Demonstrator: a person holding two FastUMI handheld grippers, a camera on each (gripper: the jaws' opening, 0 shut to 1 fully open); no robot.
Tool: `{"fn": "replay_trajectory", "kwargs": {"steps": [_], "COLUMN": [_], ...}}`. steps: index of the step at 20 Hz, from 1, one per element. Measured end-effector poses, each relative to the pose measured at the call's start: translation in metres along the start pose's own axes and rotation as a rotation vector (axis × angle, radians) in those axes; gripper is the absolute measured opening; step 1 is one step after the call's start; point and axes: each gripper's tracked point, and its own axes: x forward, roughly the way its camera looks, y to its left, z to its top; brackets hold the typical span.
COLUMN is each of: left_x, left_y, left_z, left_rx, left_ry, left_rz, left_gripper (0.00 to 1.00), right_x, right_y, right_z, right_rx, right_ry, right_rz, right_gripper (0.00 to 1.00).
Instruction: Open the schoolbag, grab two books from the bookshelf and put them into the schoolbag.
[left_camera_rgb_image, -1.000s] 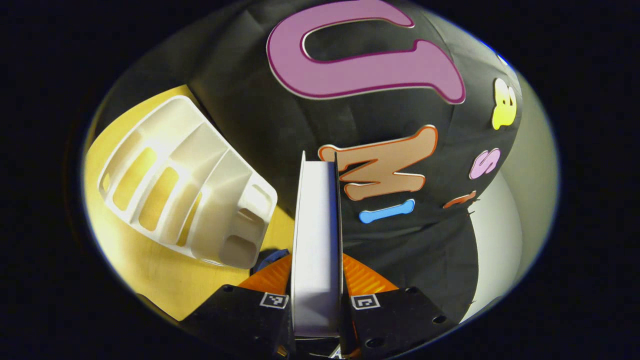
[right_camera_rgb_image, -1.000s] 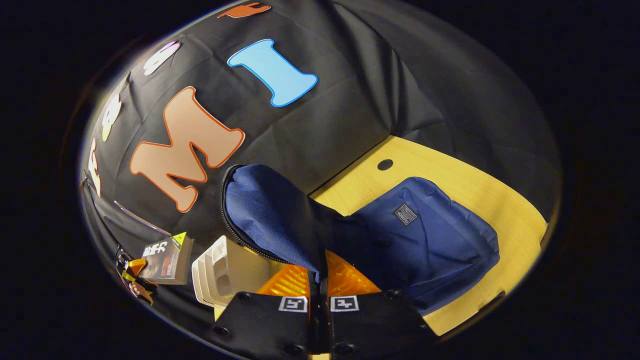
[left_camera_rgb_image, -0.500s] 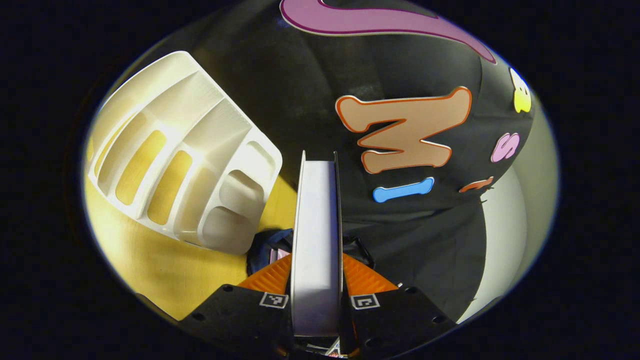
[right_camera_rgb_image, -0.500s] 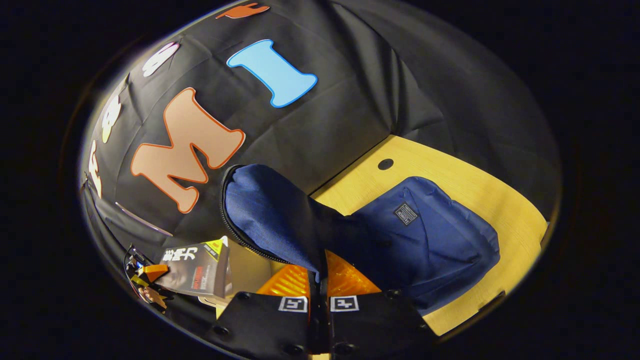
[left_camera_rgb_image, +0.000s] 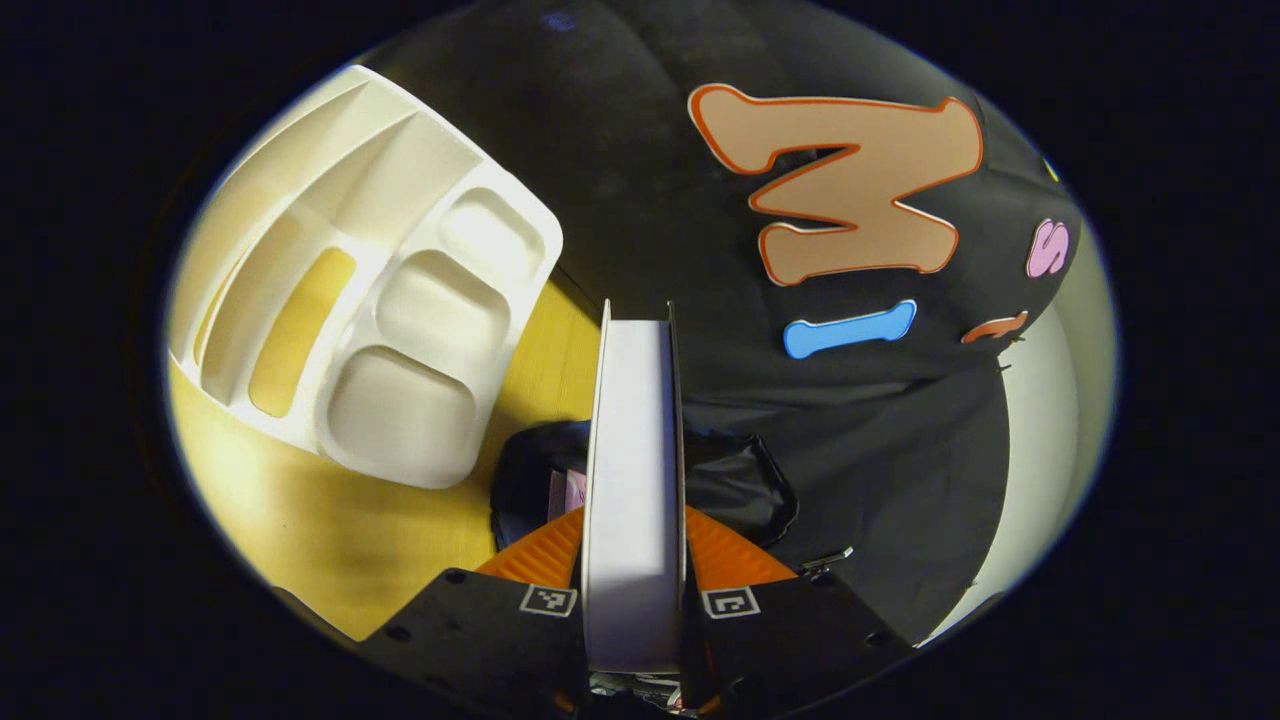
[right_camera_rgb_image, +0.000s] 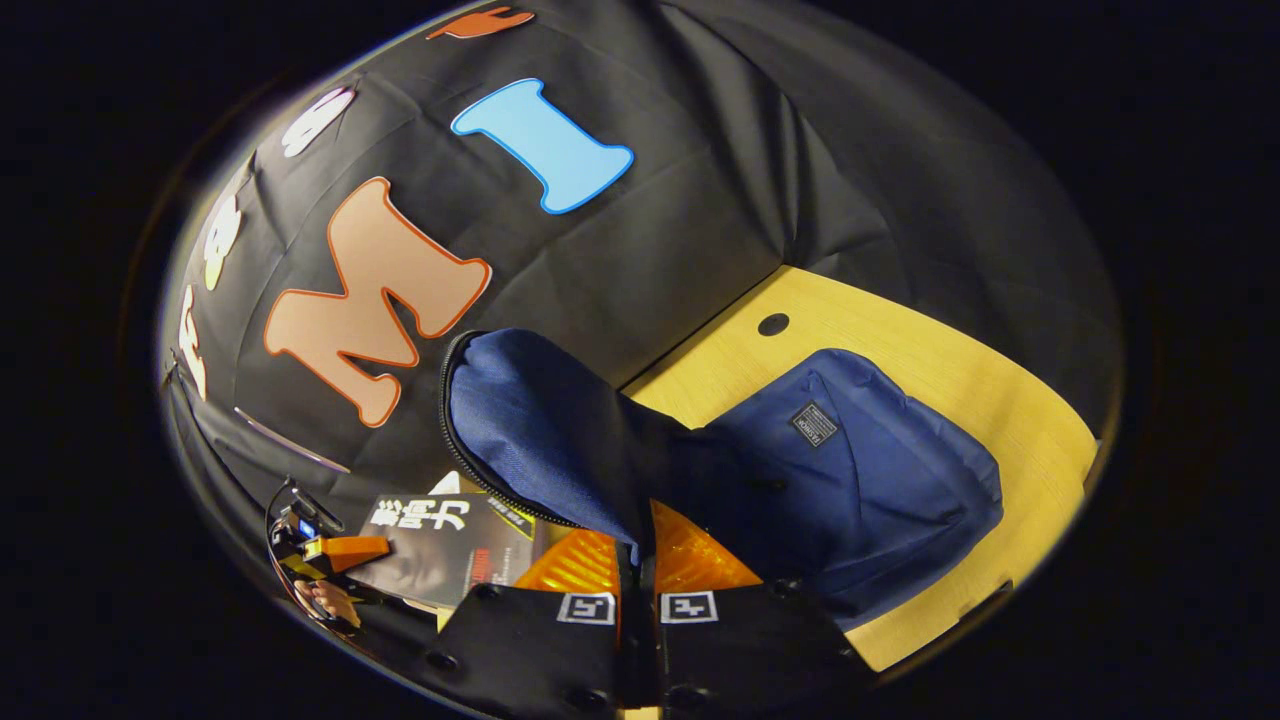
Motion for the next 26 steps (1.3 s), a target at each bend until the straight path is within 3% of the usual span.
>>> {"fn": "replay_trajectory", "kwargs": {"steps": [13, 26], "left_x": [0.082, 0.160], "left_y": [0.007, 0.012], "left_z": [-0.047, -0.104], "left_rx": [-0.016, -0.119], "left_ry": [0.101, 0.164], "left_rz": [0.046, 0.037], "left_gripper": [0.31, 0.31], "right_x": [-0.005, -0.005], "right_y": [0.001, 0.007], "right_z": [0.007, 0.016], "right_rx": [0.006, -0.003], "right_ry": [-0.009, -0.010], "right_rz": [0.011, 0.023], "right_gripper": [0.01, 0.01]}}
